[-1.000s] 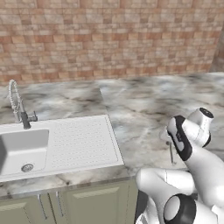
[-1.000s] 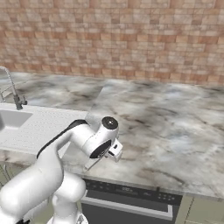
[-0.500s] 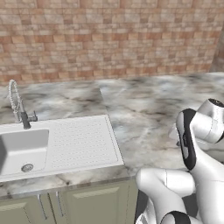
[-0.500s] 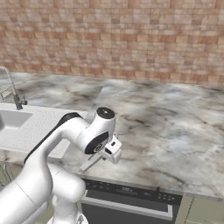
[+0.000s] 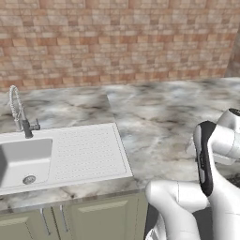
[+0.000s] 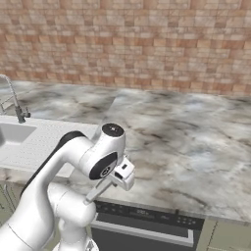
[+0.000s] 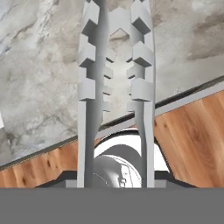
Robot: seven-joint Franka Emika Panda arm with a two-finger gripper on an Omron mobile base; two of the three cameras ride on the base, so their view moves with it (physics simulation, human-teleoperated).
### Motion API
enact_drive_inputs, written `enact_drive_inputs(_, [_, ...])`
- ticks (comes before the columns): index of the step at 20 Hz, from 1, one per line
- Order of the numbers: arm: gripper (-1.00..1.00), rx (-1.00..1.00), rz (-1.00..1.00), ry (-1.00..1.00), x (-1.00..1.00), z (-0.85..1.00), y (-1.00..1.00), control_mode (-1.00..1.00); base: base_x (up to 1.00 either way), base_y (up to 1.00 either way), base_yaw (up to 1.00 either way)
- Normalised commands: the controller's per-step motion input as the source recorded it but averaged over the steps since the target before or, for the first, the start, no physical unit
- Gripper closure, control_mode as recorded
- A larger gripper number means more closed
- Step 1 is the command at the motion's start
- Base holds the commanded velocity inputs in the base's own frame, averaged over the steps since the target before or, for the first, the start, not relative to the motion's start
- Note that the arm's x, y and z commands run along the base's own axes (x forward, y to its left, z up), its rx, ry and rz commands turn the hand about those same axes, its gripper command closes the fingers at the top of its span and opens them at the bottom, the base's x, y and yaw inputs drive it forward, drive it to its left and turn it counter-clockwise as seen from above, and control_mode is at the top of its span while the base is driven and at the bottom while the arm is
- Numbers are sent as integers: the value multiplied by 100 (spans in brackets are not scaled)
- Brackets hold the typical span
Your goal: Pick up the tongs from the counter and place them near the plate next to the oven.
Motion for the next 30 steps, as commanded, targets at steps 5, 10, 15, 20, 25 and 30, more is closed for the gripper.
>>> enact_drive_inputs(5, [100, -8, 0, 4, -3, 0, 1, -100, 0, 0, 0])
enact_drive_inputs(10, [100, 0, 0, 0, 0, 0, 0, 100, -4, 2, -13])
enact_drive_inputs(15, [100, 0, 0, 0, 0, 0, 0, 100, -1, 0, -37])
enact_drive_inputs(20, [100, 0, 0, 0, 0, 0, 0, 100, 0, -1, -48])
enact_drive_inputs(25, [100, 0, 0, 0, 0, 0, 0, 100, 0, 0, -50])
enact_drive_inputs(30, [100, 0, 0, 0, 0, 0, 0, 100, 0, 0, -49])
